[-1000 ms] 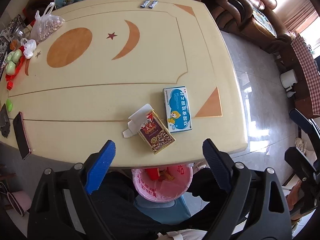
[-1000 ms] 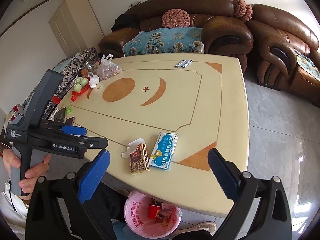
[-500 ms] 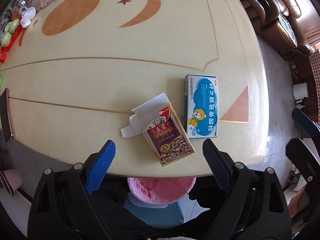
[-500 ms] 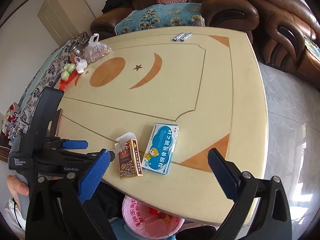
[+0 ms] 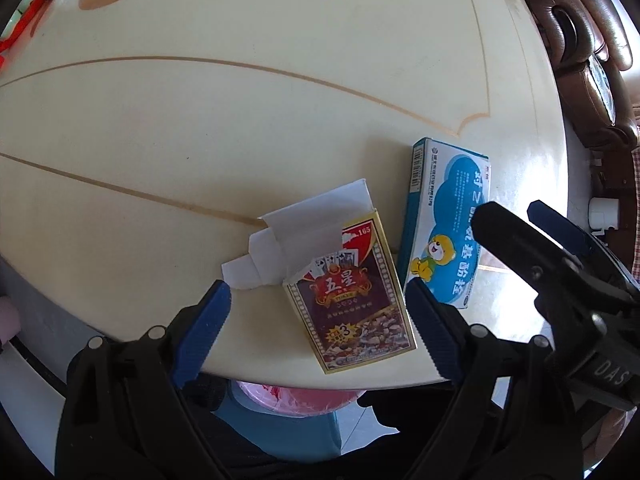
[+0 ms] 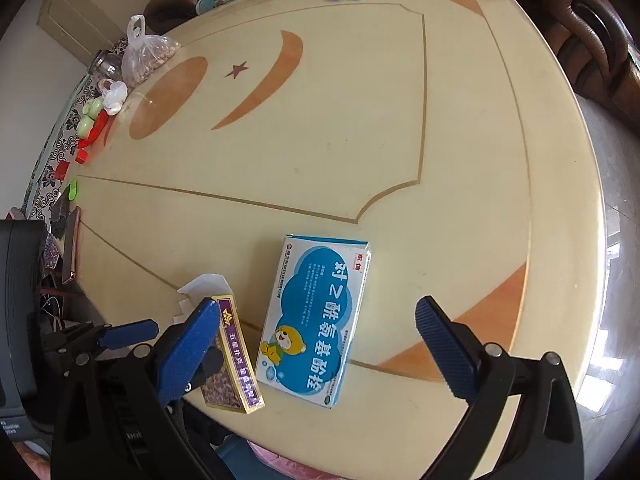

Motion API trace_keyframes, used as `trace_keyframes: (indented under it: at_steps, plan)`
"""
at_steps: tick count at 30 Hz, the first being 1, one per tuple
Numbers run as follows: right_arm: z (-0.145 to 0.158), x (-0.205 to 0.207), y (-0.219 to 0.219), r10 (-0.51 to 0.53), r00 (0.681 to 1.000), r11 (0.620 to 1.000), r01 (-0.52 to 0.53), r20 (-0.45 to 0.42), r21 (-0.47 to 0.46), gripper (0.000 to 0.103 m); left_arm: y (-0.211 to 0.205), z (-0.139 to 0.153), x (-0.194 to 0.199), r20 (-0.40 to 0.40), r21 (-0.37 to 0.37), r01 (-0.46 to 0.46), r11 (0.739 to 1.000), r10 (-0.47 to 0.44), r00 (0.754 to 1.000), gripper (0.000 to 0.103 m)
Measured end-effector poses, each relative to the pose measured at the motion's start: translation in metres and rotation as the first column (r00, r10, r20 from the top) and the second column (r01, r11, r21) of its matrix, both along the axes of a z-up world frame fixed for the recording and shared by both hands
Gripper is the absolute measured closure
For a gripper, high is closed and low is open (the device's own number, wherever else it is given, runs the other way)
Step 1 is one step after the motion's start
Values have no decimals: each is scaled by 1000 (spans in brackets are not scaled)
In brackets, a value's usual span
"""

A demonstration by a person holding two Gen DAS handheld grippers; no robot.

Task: Collect trash
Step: 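Raise both tools and move them toward the snack box and medicine box, then grasp the poker card box with the left tool while the right tool grips the medicine box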

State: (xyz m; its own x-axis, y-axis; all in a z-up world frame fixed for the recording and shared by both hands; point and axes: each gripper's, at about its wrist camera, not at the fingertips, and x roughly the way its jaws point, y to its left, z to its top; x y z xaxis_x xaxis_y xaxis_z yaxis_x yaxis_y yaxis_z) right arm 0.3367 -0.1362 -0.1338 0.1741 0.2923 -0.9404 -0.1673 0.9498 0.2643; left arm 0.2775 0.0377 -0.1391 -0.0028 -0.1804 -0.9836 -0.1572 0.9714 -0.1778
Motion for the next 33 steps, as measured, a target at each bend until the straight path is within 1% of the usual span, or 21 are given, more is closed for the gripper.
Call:
trace_keyframes:
  at_steps: [7, 9, 13, 15, 17, 20, 21, 23, 24, 27, 29, 30, 31, 33]
  plan:
    - [-19, 8, 20, 25, 999, 999, -27, -34, -32, 7, 4, -10, 4, -5, -11, -27, 1000, 27, 1000, 16]
    - [-24, 9, 25, 32, 999, 998, -34, -41, -44, 7, 4, -13, 4, -17, -5, -24, 1000, 24, 1000, 16]
    - [-33, 6, 29, 39, 998, 997, -43, -54, -66, 7, 7, -24, 2, -42, -19, -30, 999, 29, 999, 16]
    - [-38, 6, 30, 36, 997, 997, -41, -64, -70, 6, 6, -23, 1, -32, -6, -26, 1000, 25, 999, 15]
    - [-38, 5, 32, 35, 998, 996, -39, -52, -78, 7, 4, -23, 2, -28, -4, -31, 1000, 31, 999, 15]
    - [-39, 3, 34, 39, 998, 994, -43, -43, -98, 8, -2, -25, 4, -24, 14, -33, 999, 33, 999, 11]
    - [-39, 2, 36, 42, 998, 992, -46, -37, -116, 11, -5, -26, 4, -24, 26, -27, 999, 27, 999, 9]
    - [-38, -1, 40, 50, 999, 977, -50, -4, -207, 14, -11, -28, 4, -24, 61, -2, 998, 4, 1000, 8]
    - [-41, -4, 40, 57, 998, 968, -55, 0, -247, 20, -15, -28, 4, -23, 80, 10, 997, -9, 1000, 8]
    - [-42, -11, 44, 79, 997, 959, -68, 27, -274, 23, -21, -29, 3, -10, 118, 27, 993, -26, 1000, 8]
    - [-42, -15, 45, 71, 997, 960, -59, 33, -272, 25, -21, -29, 4, -7, 125, 26, 992, -25, 1000, 8]
    - [-42, -17, 45, 71, 997, 961, -58, 36, -272, 28, -21, -28, 4, -5, 126, 25, 992, -24, 1000, 9]
    - [-40, -20, 46, 72, 997, 961, -58, 42, -271, 36, -19, -27, 3, -1, 126, 20, 992, -20, 1000, 10]
    - [-40, -25, 42, 75, 996, 961, -61, 42, -269, 37, -19, -24, 1, 6, 147, 20, 989, -21, 1000, 19]
